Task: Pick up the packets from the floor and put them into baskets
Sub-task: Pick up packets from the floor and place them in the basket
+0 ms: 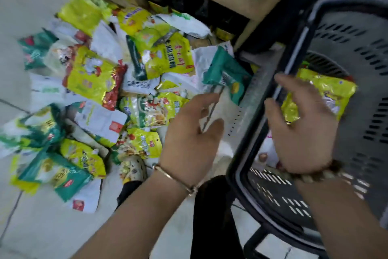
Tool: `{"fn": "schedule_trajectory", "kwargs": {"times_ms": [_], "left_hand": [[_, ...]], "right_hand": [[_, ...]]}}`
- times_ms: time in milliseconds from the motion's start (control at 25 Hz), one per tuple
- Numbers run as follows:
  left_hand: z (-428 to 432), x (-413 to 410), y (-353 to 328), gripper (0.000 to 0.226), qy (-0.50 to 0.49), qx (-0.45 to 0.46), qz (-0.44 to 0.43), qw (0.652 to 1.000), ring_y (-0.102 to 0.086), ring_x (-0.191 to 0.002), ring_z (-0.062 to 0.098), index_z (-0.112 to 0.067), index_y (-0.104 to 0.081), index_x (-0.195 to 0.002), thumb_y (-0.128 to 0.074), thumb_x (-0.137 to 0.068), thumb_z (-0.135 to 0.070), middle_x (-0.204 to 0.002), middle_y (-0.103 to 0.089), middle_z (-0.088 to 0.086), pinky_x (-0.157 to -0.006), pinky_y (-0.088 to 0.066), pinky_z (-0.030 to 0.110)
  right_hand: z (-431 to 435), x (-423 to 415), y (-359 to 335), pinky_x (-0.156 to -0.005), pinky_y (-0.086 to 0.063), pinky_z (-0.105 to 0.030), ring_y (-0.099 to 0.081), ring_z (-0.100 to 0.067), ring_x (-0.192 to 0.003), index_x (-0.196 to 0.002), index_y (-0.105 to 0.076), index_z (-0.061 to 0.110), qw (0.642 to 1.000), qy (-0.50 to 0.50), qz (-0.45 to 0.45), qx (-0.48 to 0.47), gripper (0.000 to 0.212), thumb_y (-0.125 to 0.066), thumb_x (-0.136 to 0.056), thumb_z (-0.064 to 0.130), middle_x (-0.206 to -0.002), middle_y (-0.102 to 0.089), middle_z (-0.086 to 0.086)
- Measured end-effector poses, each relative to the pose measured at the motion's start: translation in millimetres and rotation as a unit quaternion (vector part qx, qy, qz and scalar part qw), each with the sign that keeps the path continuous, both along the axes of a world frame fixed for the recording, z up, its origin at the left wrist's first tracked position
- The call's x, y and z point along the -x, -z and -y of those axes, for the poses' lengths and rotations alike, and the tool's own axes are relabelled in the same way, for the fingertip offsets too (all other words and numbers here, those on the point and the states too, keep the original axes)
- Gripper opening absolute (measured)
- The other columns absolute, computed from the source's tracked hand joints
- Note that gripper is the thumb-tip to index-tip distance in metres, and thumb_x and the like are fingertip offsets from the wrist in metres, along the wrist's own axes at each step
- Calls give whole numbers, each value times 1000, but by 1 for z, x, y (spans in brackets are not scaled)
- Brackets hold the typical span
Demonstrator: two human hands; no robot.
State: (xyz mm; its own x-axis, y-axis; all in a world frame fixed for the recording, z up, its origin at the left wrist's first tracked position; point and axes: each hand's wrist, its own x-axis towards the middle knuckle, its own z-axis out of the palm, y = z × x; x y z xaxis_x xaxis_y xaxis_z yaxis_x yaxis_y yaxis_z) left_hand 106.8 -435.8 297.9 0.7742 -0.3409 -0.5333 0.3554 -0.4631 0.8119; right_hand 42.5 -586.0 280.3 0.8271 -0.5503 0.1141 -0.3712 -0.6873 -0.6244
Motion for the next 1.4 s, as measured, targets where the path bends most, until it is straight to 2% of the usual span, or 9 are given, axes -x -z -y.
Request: {"fn": "schedule_trajectory", "kwargs": {"times_ms": [200,480,640,840,960,1080,1160,1280,1400], "left_hand": [[-91,-8,38,40,-16,-110,39,993,-56,-110,11,-22,-56,-122,-61,-84,-8,-121,-59,-4,-83,-37,16],[-191,2,169,42,7,-247,-67,967,-54,-113,21,-21,-50,-129,-56,-88,-12,-133,-51,2,-86,-44,28],[-214,7,252,45,24,-269,-112,956,-53,-117,24,-21,-50,-131,-58,-87,-15,-135,-51,4,-91,-45,32],[-204,6,319,41,-24,-240,-152,958,-59,-97,24,-20,-53,-125,-57,-85,-12,-129,-57,4,-79,-48,30],[-195,5,337,39,-63,-214,-189,956,-60,-94,24,-20,-54,-124,-55,-85,-12,-126,-58,-2,-76,-45,27],[-192,4,351,36,-88,-199,-217,951,-61,-88,28,-15,-55,-121,-56,-85,-11,-111,-64,4,-71,-43,26],[-193,4,359,35,-126,-170,-239,948,-54,-66,23,-7,-54,-121,-56,-86,-5,-93,-63,10,-59,-41,24],[-200,6,360,39,-246,-101,-293,919,-47,-63,21,-2,-50,-125,-59,-88,-4,-92,-60,17,-56,-37,24],[-208,12,349,50,-291,-60,-396,869,-58,-89,17,-19,-49,-126,-68,-83,-34,-100,-62,1,-75,-45,31]], "right_hand": [[-87,-26,32,-79,-51,-34,-64,-33,-97,-111,-65,2,993,-87,-74,-39,34,-56,-82,18,-111,-66,-16],[-160,-30,170,-82,-46,-35,-52,-26,-115,-127,-55,22,935,-83,-335,-78,38,-55,-89,23,-132,-54,-1],[-176,-54,261,-85,-46,-37,-50,-27,-118,-131,-49,22,914,-137,-380,-44,42,-55,-90,28,-134,-52,-3],[-176,-103,348,-106,-31,-49,-22,-30,-139,-149,-8,20,875,-162,-455,-26,106,-72,-71,54,-154,-18,-11],[-175,-117,371,-112,-18,-52,-11,-30,-143,-149,0,22,849,-197,-489,34,121,-76,-62,59,-156,-9,-11],[-167,-125,383,-106,-27,-49,-37,-32,-130,-139,-30,15,876,-160,-449,79,100,-78,-61,54,-141,-39,-13],[-159,-124,386,-101,-38,-43,-49,-31,-120,-131,-47,15,854,-183,-488,17,77,-75,-68,51,-131,-53,-11],[-155,-100,377,-87,-46,-31,-57,-27,-108,-120,-60,11,820,-239,-505,-123,51,-71,-79,38,-120,-61,-12],[-154,-62,352,-77,-50,-28,-63,-18,-85,-91,-69,13,798,-130,-439,-391,16,-74,-76,16,-99,-70,-8]]}}
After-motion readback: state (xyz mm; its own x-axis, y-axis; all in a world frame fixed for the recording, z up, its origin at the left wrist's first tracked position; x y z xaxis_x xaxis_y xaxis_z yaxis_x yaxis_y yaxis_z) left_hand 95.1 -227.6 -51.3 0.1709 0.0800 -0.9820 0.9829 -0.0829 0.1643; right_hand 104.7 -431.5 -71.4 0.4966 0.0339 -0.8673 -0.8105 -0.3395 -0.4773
